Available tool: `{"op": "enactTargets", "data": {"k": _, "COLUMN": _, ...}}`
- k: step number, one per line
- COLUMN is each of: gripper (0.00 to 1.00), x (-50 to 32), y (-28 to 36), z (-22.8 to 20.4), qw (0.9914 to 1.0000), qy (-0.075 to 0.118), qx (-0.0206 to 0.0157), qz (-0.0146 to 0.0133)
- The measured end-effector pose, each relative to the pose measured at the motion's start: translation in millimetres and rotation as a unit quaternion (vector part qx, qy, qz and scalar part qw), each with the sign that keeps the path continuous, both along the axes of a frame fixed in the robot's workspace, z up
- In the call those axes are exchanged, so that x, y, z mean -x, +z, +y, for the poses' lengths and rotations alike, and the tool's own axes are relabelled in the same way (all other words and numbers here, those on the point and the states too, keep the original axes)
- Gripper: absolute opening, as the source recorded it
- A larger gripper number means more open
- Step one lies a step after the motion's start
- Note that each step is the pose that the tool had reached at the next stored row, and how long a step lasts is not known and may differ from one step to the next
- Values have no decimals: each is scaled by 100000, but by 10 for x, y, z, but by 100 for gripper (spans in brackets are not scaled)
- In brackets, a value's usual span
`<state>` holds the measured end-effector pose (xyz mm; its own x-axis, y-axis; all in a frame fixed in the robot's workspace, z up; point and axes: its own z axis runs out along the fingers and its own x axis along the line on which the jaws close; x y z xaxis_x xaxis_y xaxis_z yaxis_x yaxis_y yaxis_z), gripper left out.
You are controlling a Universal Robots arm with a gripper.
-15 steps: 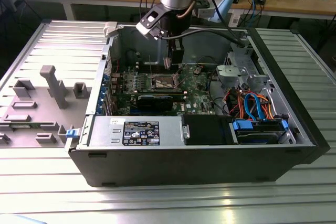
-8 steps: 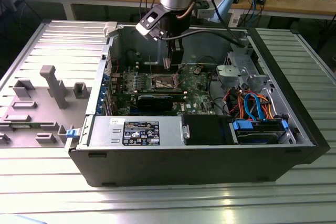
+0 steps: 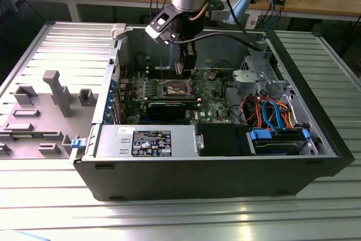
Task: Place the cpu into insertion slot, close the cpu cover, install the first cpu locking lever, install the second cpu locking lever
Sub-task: 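Place the cpu into insertion slot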
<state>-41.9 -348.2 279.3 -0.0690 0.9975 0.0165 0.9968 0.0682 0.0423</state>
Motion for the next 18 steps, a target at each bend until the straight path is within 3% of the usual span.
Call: {"op": "enactTargets", "data": {"k": 18, "gripper": 55, "x": 13, "y": -22, "z": 28, "qw": 100000, "qy": -2, "qx": -2, "qz": 1}}
